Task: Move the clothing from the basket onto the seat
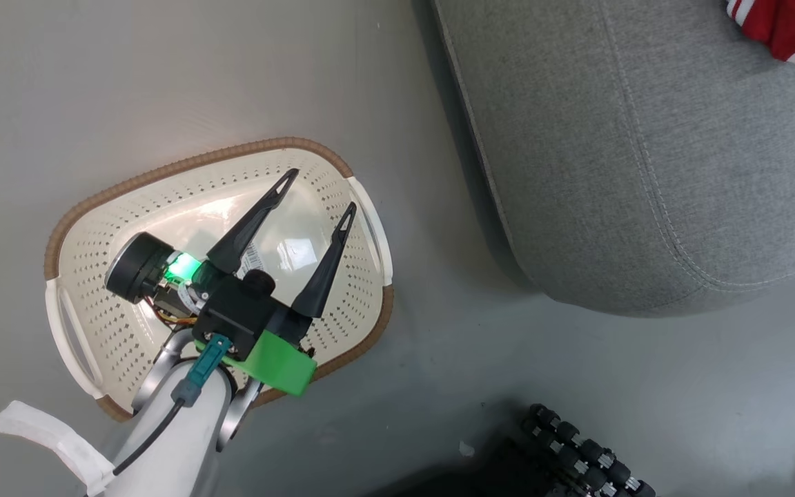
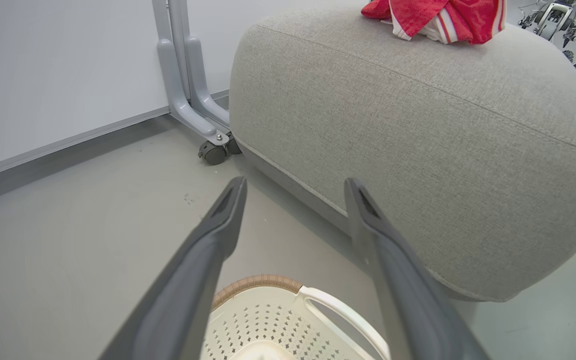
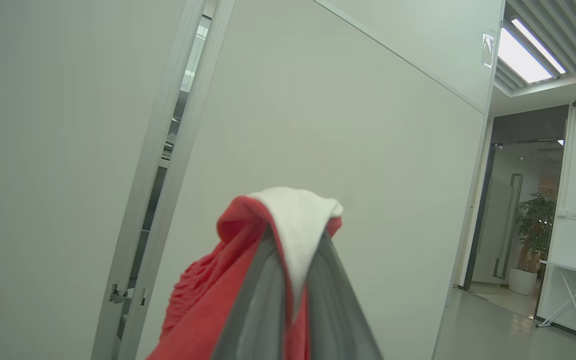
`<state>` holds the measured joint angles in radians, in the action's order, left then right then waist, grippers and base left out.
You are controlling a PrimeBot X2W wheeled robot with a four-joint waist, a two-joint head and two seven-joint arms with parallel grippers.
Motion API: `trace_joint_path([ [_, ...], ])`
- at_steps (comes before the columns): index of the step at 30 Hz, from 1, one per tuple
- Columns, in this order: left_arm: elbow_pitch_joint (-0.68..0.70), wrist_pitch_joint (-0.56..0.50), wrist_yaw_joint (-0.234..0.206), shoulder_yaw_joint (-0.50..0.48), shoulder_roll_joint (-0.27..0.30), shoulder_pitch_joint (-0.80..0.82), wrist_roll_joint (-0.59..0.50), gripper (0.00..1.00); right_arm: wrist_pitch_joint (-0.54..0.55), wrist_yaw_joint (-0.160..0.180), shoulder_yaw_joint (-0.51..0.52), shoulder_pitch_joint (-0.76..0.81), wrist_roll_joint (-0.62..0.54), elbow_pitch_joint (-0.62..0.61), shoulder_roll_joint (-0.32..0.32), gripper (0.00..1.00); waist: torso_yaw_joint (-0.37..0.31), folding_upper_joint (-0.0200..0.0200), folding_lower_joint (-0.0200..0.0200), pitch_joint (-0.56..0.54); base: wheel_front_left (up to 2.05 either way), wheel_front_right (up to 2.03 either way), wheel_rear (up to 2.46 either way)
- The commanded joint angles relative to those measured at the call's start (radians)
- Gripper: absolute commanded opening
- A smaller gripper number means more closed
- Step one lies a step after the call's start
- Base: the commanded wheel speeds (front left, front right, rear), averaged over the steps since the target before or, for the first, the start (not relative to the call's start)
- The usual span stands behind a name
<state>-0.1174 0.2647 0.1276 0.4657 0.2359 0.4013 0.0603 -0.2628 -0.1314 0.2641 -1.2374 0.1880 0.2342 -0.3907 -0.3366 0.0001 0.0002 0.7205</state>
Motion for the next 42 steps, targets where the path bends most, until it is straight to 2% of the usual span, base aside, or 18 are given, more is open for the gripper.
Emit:
trace_joint_path([
  [1, -0.001, -0.001, 0.004, 0.001, 0.010, 0.021, -0.003, 1.00, -0.003, 0.001, 0.015, 0.018, -0.007, 0.016, -0.009, 0.00, 0.025, -0.0001, -0.0002, 0.058, 0.00, 0.00, 0.00],
  [7, -0.014, -0.001, 0.001, 0.003, 0.021, 0.002, -0.002, 1.00, -0.003, 0.001, 0.135, 0.173, -0.046, 0.111, -0.008, 0.00, 0.009, -0.0001, -0.0002, 0.036, 0.00, 0.00, 0.00],
  [12, -0.024, -0.001, -0.004, 0.010, 0.016, -0.033, 0.009, 1.00, -0.003, 0.001, 0.268, 0.322, -0.078, 0.197, 0.049, 0.00, -0.005, -0.0001, -0.0002, -0.020, 0.00, 0.00, 0.00],
  [13, -0.025, -0.001, -0.005, 0.010, 0.015, -0.038, 0.010, 1.00, -0.003, 0.001, 0.287, 0.344, -0.081, 0.215, 0.063, 0.25, -0.009, -0.0001, -0.0002, -0.033, 0.00, 0.00, 0.00],
  [14, -0.024, -0.001, -0.006, 0.012, 0.014, -0.045, 0.011, 1.00, -0.003, 0.001, 0.310, 0.370, -0.086, 0.232, 0.078, 0.99, -0.012, -0.0001, -0.0002, -0.047, 0.00, 0.00, 0.00],
  [21, -0.034, -0.001, -0.008, 0.034, -0.011, -0.087, 0.020, 1.00, -0.003, 0.001, 0.381, 0.547, -0.082, 0.248, 0.170, 1.00, -0.011, -0.0001, -0.0002, -0.158, 0.00, 0.00, 0.00],
  [27, -0.049, -0.001, -0.014, 0.038, -0.061, -0.132, 0.037, 1.00, -0.003, 0.001, 0.366, 0.726, -0.069, 0.270, 0.243, 1.00, 0.022, -0.0001, -0.0002, -0.271, 0.00, 0.00, 0.00],
  [32, -0.066, -0.001, -0.030, 0.015, -0.112, -0.190, 0.064, 1.00, -0.003, 0.001, 0.258, 0.860, -0.005, 0.242, 0.297, 1.00, 0.069, -0.0001, -0.0002, -0.370, 0.00, 0.00, 0.00],
  [38, -0.074, -0.001, -0.044, -0.035, -0.158, -0.269, 0.102, 1.00, -0.003, 0.001, 0.085, 1.017, 0.063, 0.121, 0.315, 1.00, 0.159, -0.0001, -0.0002, -0.488, 0.00, 0.00, 0.00],
  [42, -0.076, -0.001, -0.055, -0.075, -0.177, -0.314, 0.120, 1.00, -0.003, 0.001, -0.035, 1.095, 0.051, 0.054, 0.321, 1.00, 0.221, -0.0001, -0.0002, -0.546, 0.00, 0.00, 0.00],
])
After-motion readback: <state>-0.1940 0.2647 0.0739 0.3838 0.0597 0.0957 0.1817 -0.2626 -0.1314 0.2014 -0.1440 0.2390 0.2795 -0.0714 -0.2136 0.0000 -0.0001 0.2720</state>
